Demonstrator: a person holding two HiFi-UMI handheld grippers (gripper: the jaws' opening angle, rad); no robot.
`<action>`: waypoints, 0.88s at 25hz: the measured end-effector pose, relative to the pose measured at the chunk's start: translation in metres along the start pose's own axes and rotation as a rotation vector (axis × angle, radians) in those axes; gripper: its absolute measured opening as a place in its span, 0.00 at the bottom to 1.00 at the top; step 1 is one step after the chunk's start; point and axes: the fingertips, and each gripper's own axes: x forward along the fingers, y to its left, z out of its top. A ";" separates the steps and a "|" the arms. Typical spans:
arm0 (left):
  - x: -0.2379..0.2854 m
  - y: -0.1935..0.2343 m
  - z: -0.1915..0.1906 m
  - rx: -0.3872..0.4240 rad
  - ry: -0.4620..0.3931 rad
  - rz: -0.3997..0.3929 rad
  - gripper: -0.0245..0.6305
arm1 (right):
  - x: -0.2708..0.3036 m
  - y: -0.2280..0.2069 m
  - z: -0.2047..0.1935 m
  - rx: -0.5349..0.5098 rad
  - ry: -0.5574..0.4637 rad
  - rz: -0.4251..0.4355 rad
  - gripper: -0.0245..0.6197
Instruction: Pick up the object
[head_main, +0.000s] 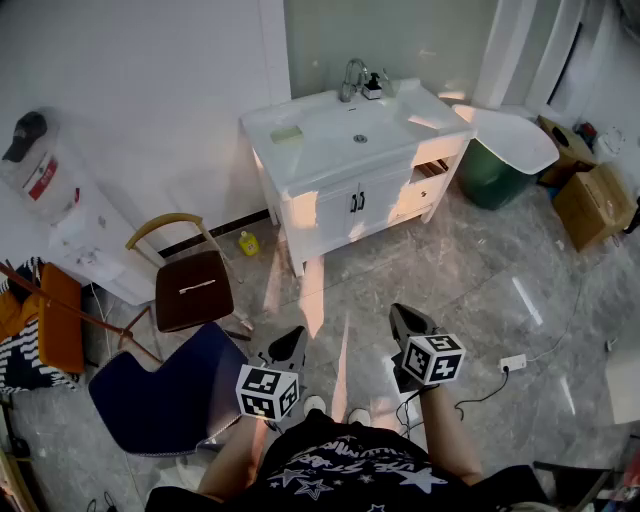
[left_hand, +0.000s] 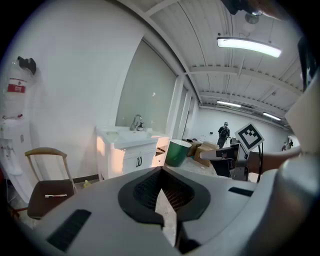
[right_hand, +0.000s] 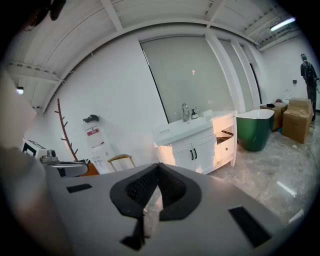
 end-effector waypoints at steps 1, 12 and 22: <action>-0.001 0.001 0.000 0.001 -0.001 0.004 0.06 | 0.000 0.001 -0.001 0.001 0.000 0.000 0.05; -0.014 0.019 -0.009 -0.045 0.014 0.009 0.06 | 0.018 0.022 -0.018 0.015 0.023 0.002 0.05; -0.018 0.073 -0.013 -0.051 -0.003 -0.002 0.06 | 0.048 0.049 0.001 -0.016 -0.059 -0.018 0.06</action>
